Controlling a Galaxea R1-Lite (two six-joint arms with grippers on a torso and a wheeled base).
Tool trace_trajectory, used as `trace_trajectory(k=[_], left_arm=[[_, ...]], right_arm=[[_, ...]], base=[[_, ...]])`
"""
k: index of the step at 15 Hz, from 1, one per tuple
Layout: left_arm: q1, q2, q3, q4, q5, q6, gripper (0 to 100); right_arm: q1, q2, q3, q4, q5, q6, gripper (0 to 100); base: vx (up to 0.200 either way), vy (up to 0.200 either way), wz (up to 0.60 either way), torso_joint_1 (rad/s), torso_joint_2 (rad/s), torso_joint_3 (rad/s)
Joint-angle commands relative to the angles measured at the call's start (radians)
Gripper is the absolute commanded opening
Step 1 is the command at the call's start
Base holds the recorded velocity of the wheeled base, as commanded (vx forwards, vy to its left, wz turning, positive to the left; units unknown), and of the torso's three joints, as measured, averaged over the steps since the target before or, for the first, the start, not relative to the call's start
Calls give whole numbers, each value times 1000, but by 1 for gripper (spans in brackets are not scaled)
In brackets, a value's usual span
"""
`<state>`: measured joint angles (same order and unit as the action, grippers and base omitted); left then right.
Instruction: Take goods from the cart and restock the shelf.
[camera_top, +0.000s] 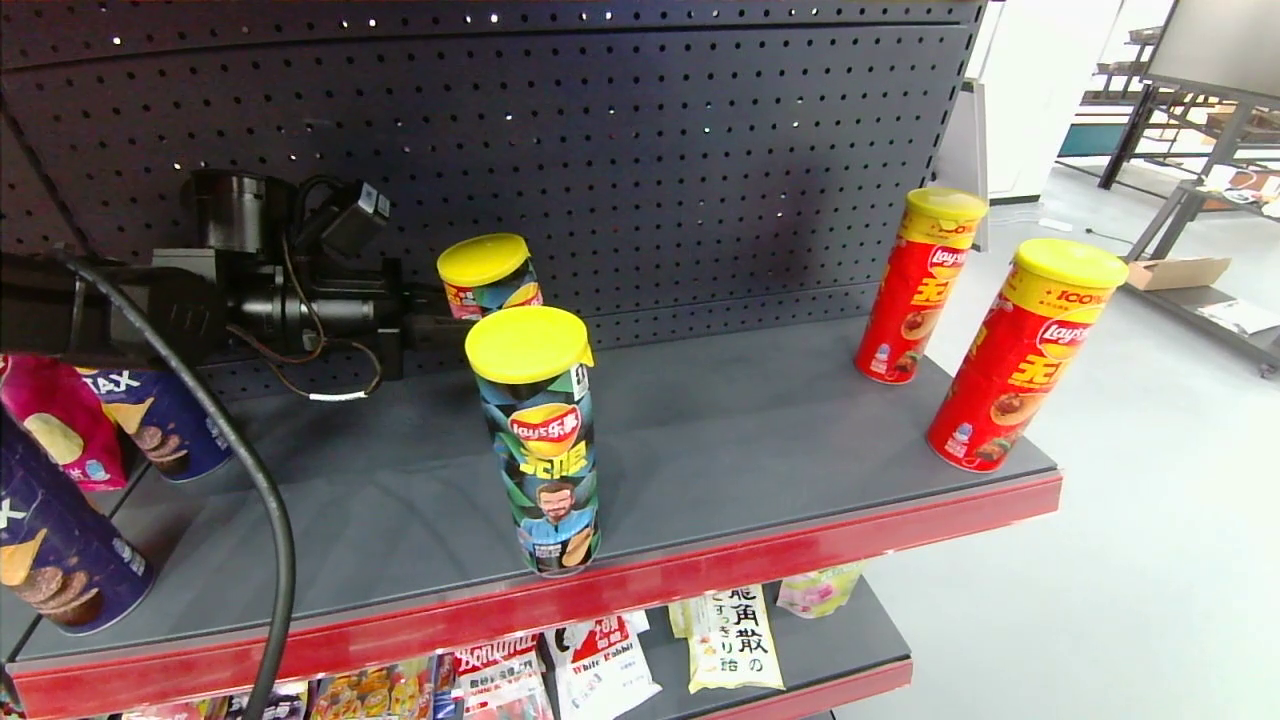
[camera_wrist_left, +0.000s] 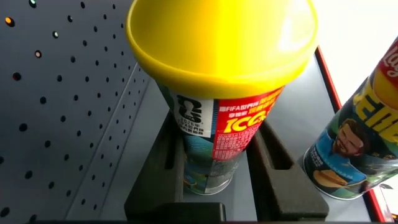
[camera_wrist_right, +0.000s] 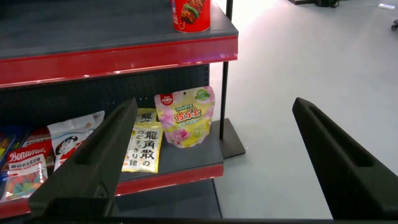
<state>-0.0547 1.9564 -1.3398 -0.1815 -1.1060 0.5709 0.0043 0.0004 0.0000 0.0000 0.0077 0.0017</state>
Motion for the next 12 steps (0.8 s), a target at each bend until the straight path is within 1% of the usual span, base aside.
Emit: trace_trajectory(k=[1,4,5,12], left_arm=[[-4,4,-4,0,5,0,0],[-7,9,-4,0,5,1,0],[-7,10,-7,0,5,1,100],[-5,4,-4,2,1,1,100]], right_arm=[[0,0,0,0,0,0,100],[0,0,0,0,0,0,100],[0,0,0,0,0,0,100],[0,0,0,0,0,0,100]], base=[[0,0,0,0,0,0],[0,0,0,0,0,0],[0,0,0,0,0,0],[0,0,0,0,0,0]])
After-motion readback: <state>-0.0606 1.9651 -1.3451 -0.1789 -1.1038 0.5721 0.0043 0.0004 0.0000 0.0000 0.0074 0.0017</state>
